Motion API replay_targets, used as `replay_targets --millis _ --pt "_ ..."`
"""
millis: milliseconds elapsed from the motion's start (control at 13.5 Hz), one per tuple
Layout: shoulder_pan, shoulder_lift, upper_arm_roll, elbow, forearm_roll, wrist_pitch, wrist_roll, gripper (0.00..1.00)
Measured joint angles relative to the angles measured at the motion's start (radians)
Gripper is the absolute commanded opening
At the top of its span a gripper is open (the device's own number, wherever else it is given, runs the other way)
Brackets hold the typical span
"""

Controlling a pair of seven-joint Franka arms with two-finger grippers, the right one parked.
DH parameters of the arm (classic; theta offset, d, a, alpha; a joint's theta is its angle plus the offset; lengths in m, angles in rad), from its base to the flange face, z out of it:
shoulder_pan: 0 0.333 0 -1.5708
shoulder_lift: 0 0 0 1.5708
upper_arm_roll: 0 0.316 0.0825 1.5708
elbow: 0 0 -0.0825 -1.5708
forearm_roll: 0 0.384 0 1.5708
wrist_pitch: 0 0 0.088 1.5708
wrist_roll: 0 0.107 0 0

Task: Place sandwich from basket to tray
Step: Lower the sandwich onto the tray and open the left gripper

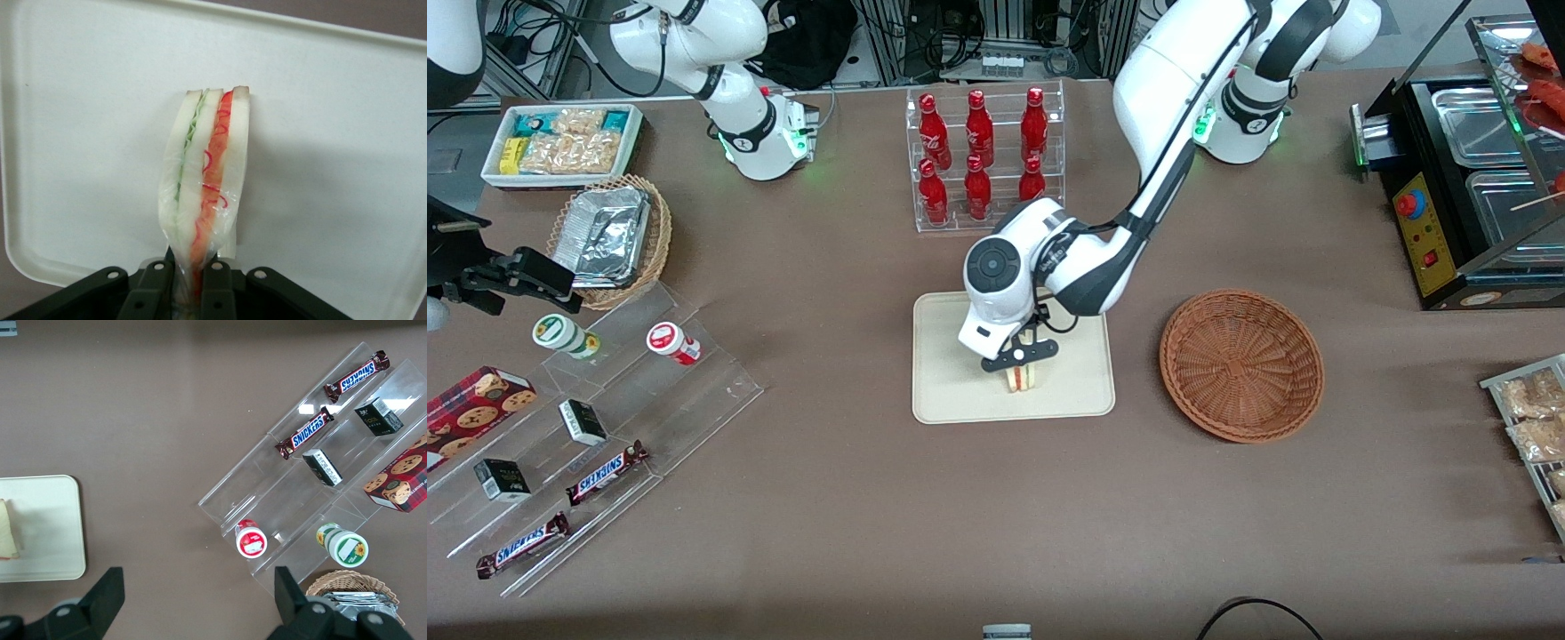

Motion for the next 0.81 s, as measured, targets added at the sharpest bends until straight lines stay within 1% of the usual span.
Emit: replay_targets --millis 74,148,444,593,815 --pt "-0.003 0.006 0.0 0.006 0.0 0.0 -0.001 0.71" --pt "-0.003 0.01 0.001 0.008 0.0 0.0 -0.001 1.0" --pt "-0.002 0.008 0.01 0.032 0.0 0.0 -0.001 1.0" --pt "-0.001 -0.014 0.014 0.048 0.0 -0.016 -0.001 1.0" --pt "0.003 -0.081 0.034 0.055 0.006 -0.117 0.007 1.0"
